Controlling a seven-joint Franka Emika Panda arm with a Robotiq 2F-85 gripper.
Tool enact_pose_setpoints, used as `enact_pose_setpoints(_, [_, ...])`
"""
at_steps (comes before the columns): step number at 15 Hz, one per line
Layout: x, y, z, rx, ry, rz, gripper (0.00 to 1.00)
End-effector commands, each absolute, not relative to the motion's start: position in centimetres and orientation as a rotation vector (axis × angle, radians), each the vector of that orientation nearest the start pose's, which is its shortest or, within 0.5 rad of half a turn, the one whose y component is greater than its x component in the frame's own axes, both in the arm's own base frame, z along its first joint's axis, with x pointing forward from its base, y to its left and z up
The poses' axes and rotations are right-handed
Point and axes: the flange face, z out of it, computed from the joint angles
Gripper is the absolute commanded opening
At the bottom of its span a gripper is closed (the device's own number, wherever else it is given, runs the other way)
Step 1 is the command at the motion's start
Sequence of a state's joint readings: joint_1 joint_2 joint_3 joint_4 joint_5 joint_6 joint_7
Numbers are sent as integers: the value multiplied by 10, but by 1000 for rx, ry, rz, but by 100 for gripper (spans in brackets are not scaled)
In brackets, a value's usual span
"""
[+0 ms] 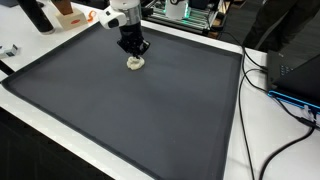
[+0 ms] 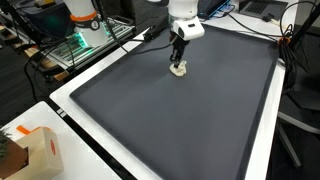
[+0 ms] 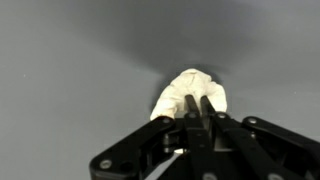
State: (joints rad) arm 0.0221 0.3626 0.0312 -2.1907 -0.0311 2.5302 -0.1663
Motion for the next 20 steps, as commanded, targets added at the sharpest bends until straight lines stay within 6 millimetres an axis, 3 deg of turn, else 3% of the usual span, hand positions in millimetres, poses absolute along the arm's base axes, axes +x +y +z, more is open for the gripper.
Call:
enact_pose_setpoints(1, [551,27,215,-3114,-414,17,2])
enact_pose_setpoints(4, [550,26,215,-3110,-419,19,2])
enact_pose_setpoints(5, [550,26,216,-3108,-417,19,33])
enact_pose_setpoints(6, [550,27,216,-3106,-413,18,34])
enact_pose_setpoints(15, [549,28,218,-3123,-418,14,99])
enact_pose_setpoints(20, [545,33,232,-3160,-438,39,100])
